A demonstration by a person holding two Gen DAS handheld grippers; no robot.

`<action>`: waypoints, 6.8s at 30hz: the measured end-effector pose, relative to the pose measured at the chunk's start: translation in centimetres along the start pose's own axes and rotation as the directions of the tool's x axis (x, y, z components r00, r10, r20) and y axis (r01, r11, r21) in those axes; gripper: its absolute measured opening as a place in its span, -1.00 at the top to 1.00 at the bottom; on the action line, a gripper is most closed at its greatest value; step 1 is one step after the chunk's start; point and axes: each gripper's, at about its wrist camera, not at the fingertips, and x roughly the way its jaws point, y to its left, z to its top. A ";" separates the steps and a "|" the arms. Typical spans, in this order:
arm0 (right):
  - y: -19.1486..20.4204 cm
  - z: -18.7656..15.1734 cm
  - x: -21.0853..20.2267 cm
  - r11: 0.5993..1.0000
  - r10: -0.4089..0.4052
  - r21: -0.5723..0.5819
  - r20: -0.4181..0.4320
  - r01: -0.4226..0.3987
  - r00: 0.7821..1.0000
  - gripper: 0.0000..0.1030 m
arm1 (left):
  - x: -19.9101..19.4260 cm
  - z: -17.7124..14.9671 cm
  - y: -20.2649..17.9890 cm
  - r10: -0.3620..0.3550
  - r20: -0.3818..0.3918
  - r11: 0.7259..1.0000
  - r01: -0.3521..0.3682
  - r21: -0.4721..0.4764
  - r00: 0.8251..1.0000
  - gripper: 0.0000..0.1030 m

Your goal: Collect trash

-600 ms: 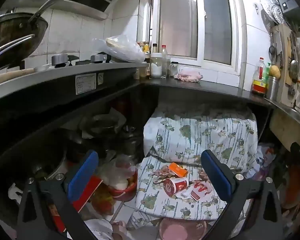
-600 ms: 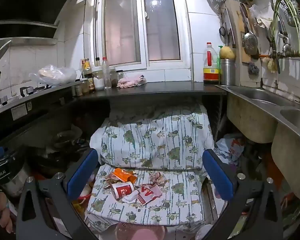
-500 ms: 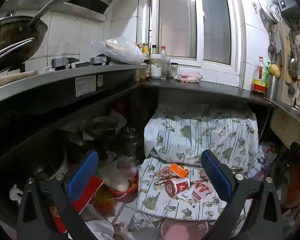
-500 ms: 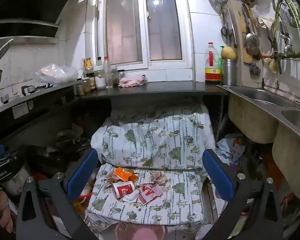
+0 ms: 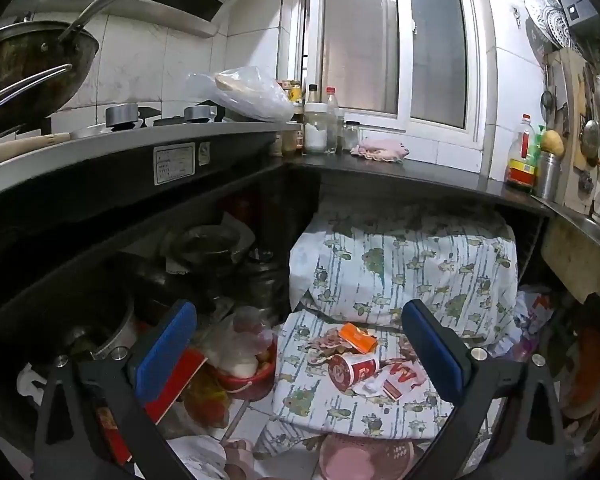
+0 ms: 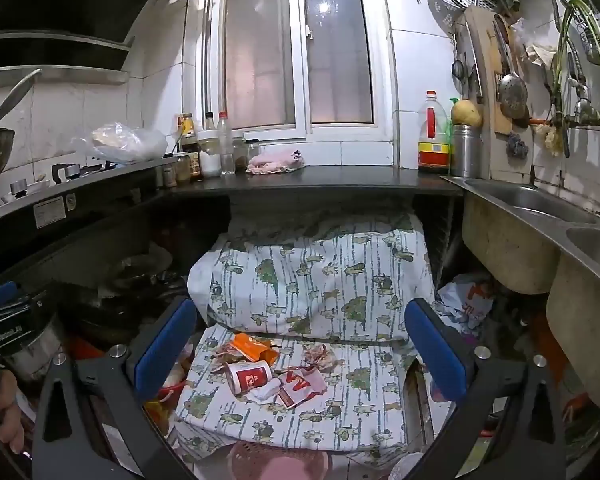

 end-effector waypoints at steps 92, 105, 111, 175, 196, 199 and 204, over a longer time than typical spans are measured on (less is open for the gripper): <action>1.1 -0.2 0.9 0.999 -0.017 -0.044 -0.030 0.015 0.999 -1.00 | -1.3 0.5 1.6 0.013 0.093 0.998 -0.008 -0.061 0.996 -1.00; 1.1 0.5 0.5 0.999 -0.015 -0.043 -0.015 0.014 1.000 -1.00 | -0.1 0.3 1.9 0.003 0.103 0.998 0.004 -0.067 0.995 -1.00; 1.0 0.3 4.3 0.999 0.038 -0.008 0.007 -0.038 0.999 -1.00 | 3.6 -0.3 0.8 0.008 0.036 0.999 -0.007 -0.040 0.999 -1.00; -7.1 -20.9 52.8 0.989 0.085 0.140 -0.804 0.048 0.589 0.57 | 54.7 -14.6 -13.7 0.029 -0.644 0.954 0.170 0.245 0.764 -0.91; -11.8 -14.0 48.6 0.962 0.132 0.269 -0.615 0.050 0.777 0.86 | 56.3 -15.3 -15.5 -0.020 -0.666 0.963 0.194 0.189 0.746 0.82; -12.2 -13.6 48.2 0.961 0.135 0.273 -0.607 0.046 0.783 0.85 | 55.7 -13.8 -14.7 -0.122 -0.646 0.970 0.228 0.083 0.753 0.93; -12.3 -13.7 47.9 0.963 0.130 0.266 -0.607 0.046 0.784 0.85 | 53.9 -12.1 -14.7 -0.162 -0.607 0.965 0.253 0.068 0.778 0.81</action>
